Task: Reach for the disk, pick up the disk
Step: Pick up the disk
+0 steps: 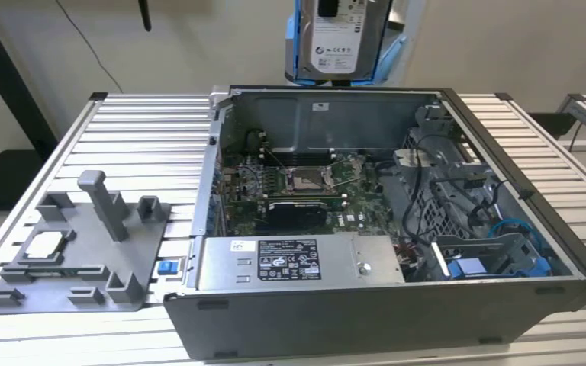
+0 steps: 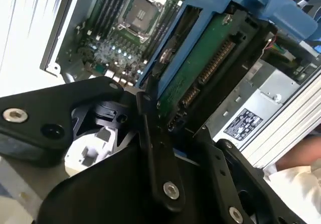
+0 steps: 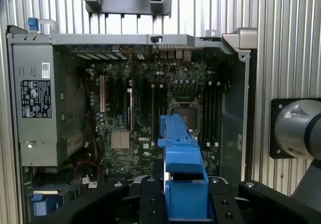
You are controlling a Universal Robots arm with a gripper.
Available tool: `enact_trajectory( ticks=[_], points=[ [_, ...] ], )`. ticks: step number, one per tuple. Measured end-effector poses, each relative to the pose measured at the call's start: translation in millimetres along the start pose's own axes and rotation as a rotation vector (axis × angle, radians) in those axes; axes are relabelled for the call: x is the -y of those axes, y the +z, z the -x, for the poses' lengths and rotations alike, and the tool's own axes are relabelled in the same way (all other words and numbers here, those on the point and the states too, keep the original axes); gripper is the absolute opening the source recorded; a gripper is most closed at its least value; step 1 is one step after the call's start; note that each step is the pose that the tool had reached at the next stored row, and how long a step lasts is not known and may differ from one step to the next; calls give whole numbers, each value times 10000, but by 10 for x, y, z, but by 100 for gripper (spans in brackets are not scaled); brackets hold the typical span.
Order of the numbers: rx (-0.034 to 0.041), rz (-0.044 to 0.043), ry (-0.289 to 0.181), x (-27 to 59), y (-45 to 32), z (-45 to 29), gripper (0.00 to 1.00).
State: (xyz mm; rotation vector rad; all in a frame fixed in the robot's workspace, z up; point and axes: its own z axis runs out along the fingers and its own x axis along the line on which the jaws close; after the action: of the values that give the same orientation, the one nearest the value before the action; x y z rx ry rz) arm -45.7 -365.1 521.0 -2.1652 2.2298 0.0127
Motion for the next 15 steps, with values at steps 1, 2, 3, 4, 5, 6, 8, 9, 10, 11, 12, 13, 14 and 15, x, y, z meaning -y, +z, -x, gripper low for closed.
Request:
enact_trajectory(
  ticks=[1, 2, 3, 4, 5, 6, 8, 9, 10, 11, 12, 13, 14, 15],
  points=[
    [0, 0, 0, 45, 1, 1, 0],
    [0, 0, 0, 91, 2, 3, 0],
    [-1, 0, 0, 133, 2, 4, 0],
    [0, 0, 1, 178, 4, 5, 0],
    [0, 0, 0, 227, 5, 6, 0],
    [0, 0, 0, 272, 5, 8, 0],
    [1, 0, -1, 361, 8, 10, 0],
    [1, -1, 0, 407, 9, 11, 0],
    [2, -1, 0, 452, 10, 13, 0],
    [2, -1, 0, 498, 11, 14, 0],
    [0, 0, 1, 543, 11, 16, 0],
    [1, -1, -1, 590, 13, 18, 0],
    [1, -1, 0, 635, 14, 19, 0],
    [1, 0, 0, 679, 15, 20, 0]
  ],
)
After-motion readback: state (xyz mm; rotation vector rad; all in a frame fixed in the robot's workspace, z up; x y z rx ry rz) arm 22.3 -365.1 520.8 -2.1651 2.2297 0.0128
